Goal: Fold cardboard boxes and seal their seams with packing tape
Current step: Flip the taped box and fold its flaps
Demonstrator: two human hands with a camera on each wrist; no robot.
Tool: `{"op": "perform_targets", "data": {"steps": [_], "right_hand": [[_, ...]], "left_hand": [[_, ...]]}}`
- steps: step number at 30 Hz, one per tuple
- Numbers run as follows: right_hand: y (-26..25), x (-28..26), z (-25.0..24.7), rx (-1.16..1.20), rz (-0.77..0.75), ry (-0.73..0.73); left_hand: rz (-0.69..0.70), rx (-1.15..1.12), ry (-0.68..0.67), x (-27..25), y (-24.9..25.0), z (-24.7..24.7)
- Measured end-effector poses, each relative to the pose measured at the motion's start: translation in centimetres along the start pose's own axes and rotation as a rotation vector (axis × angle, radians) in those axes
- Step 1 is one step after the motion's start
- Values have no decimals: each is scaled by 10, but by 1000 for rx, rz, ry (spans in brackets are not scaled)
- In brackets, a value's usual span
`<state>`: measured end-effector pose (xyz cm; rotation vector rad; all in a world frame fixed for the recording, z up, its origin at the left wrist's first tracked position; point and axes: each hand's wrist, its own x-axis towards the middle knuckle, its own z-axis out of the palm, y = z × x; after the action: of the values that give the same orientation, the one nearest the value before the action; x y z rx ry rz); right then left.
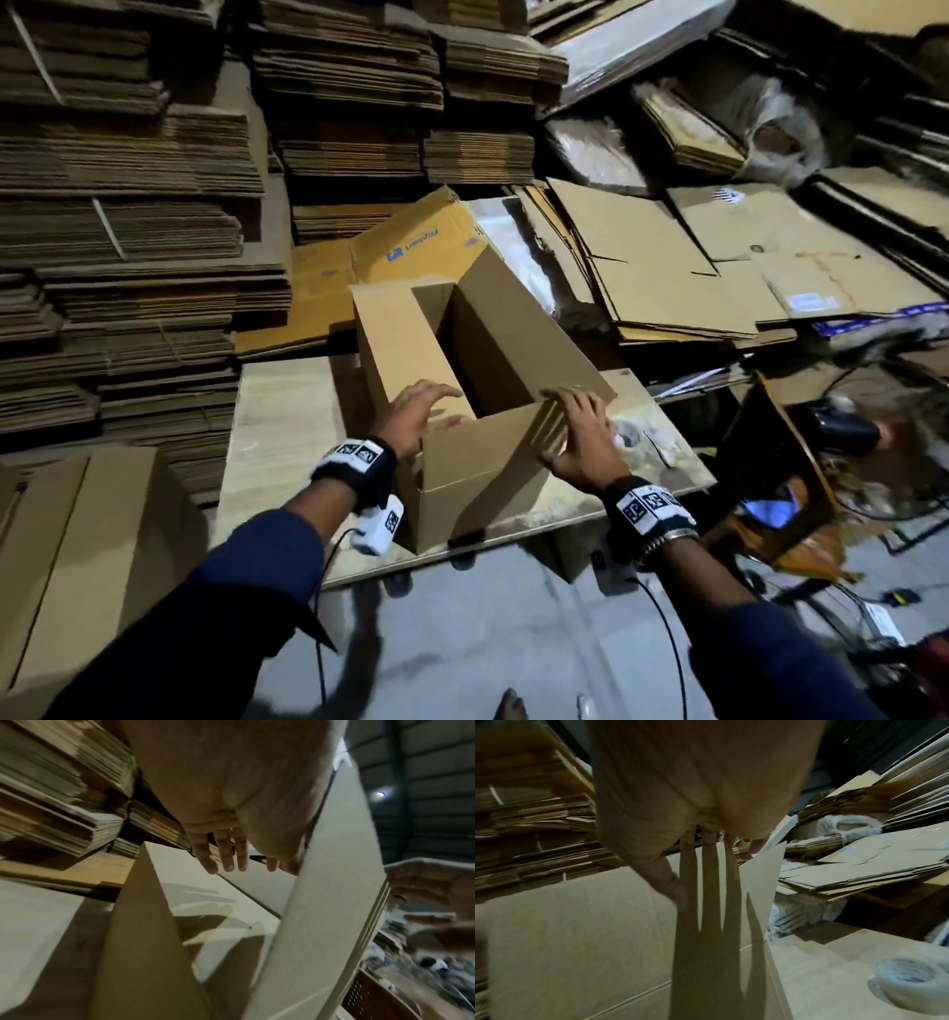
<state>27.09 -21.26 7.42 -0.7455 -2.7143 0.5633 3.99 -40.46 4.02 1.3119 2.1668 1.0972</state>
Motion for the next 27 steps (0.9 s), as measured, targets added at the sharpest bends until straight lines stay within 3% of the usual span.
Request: {"op": "perform_targets", "data": {"steps": [3, 7, 10, 13, 17, 20, 23, 27], "right_hand": [[11, -13, -7, -9, 53, 104], [41, -45, 2, 10, 109, -54], [54, -58, 15, 20, 73, -93], [52, -55, 18, 34, 67, -26], [33, -34, 11, 28, 26, 91], [17, -13, 11, 22, -23, 166], [-1, 8, 15, 16, 6, 151], [-15, 32, 30, -21, 123, 11]], "left_hand": [[98, 268, -118, 19, -3, 9], [96, 518, -280, 32, -3, 22], [71, 630, -373, 30, 9, 23], [112, 585, -286, 22, 17, 15], [240, 440, 20, 0, 21, -20], [260, 417, 190, -33, 18, -56], [186, 437, 216, -69, 1, -81], [-14, 425, 109, -98, -30, -85]]}}
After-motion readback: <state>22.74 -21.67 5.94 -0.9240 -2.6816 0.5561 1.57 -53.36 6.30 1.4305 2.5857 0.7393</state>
